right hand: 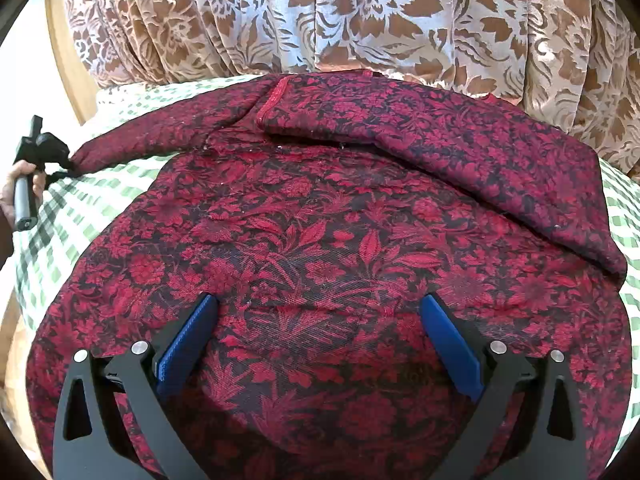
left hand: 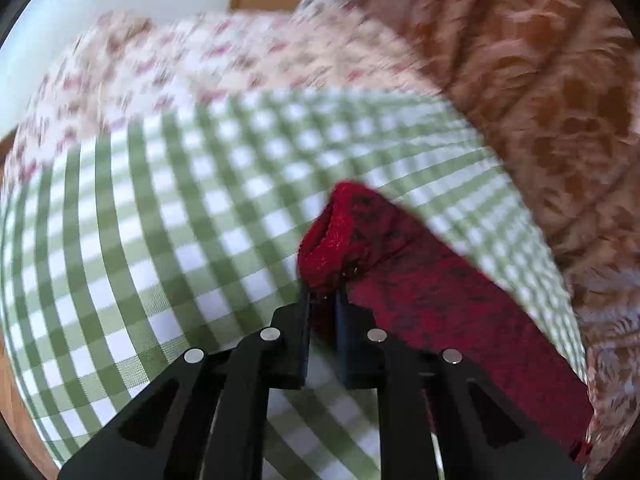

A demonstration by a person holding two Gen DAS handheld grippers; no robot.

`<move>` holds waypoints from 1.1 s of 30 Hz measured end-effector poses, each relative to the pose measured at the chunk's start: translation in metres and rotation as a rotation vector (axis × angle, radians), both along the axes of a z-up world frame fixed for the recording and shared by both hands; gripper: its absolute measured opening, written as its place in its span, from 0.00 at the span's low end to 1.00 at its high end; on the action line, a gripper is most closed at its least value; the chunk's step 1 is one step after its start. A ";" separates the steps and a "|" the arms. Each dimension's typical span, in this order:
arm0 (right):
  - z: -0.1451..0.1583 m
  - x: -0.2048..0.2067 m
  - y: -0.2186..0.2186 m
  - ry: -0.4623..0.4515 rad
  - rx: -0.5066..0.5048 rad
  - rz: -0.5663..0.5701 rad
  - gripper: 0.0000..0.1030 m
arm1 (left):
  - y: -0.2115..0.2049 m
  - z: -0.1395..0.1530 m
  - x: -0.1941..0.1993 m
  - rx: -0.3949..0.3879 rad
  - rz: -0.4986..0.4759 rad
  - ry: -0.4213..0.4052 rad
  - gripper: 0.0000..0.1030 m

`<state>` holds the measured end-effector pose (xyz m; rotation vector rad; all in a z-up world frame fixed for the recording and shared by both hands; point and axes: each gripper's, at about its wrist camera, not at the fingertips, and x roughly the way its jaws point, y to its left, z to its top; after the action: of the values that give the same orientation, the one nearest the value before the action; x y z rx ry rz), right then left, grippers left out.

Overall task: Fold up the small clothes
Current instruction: 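Grasp the other sleeve cuff with the left gripper, then lift the held sleeve across the sweater body with the left gripper and release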

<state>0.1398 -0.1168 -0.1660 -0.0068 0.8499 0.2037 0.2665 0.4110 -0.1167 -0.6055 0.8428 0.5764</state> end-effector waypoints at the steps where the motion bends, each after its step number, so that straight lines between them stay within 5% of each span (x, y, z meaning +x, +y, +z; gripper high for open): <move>1: 0.000 0.000 0.000 0.000 0.001 -0.001 0.97 | -0.010 0.012 0.000 0.016 -0.037 -0.030 0.09; 8: 0.000 -0.001 0.001 0.000 -0.001 -0.001 0.97 | -0.129 0.095 -0.020 0.061 -0.378 -0.257 0.09; 12: 0.004 0.001 -0.004 0.012 0.028 0.002 0.97 | -0.214 0.117 -0.028 0.052 -0.604 -0.316 0.09; 17: 0.023 0.001 -0.031 0.005 0.166 -0.022 0.97 | -0.329 0.099 -0.037 0.043 -0.863 -0.279 0.09; 21: 0.033 0.005 -0.064 -0.005 0.304 -0.062 0.96 | -0.399 0.055 -0.041 0.059 -0.997 -0.157 0.13; 25: 0.037 0.016 -0.093 0.016 0.426 -0.107 0.92 | -0.426 0.029 -0.051 0.065 -1.023 -0.074 0.28; 27: 0.038 0.024 -0.101 0.029 0.474 -0.113 0.92 | -0.425 0.030 -0.059 0.046 -1.019 -0.089 0.51; 33: 0.035 0.051 -0.085 0.075 0.541 -0.078 0.89 | -0.399 0.037 -0.076 0.047 -0.969 -0.115 0.55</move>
<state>0.1910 -0.2014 -0.1309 0.5420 0.8457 0.3563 0.1909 0.0123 -0.0799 -0.1314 0.8973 -0.3173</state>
